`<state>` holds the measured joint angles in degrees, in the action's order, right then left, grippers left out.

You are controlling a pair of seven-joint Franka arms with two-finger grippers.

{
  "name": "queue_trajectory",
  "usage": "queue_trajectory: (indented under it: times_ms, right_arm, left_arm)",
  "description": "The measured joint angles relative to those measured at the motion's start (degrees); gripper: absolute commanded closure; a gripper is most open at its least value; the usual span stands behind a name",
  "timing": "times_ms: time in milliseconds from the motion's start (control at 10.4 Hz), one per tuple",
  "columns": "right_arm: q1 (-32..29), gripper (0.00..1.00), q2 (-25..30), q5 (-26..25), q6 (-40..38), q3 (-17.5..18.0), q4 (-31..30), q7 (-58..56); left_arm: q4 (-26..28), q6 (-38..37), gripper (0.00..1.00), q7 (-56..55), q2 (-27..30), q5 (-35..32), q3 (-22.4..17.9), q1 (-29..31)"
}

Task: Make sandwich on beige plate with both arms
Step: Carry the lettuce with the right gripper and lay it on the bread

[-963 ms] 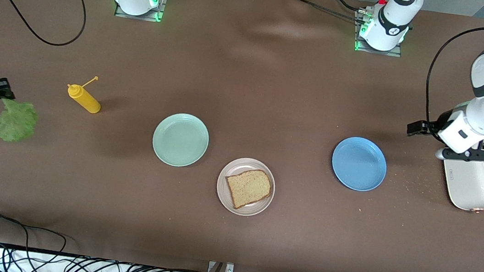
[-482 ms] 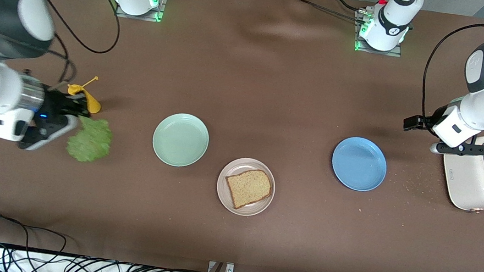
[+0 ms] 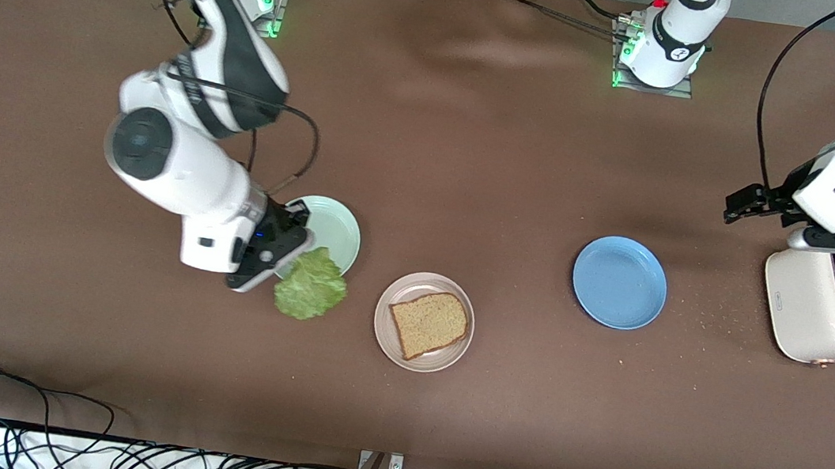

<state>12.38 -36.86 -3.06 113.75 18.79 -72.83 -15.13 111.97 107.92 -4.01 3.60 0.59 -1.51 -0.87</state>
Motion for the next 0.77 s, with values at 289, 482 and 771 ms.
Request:
queue_trajectory:
  times_ms: [289, 482, 771]
  right_arm:
    - [5.47, 1.00, -5.31, -6.36, 10.37, -0.12, -0.01, 0.64]
    - [7.67, 1.00, -8.99, -7.06, 18.56, -0.29, 0.00, 1.59]
    - [13.12, 1.00, -14.11, -7.15, 29.99, -4.85, 0.02, 1.61]
  left_arm:
    - [-7.66, -4.57, 0.00, 0.00, 0.11, 0.00, 0.18, -0.05]
    - [-10.32, -5.39, 0.00, 0.00, -0.12, 0.00, 0.26, -0.14]
    - [-12.80, -5.93, 0.00, 0.00, -1.00, 0.00, 0.29, -0.19]
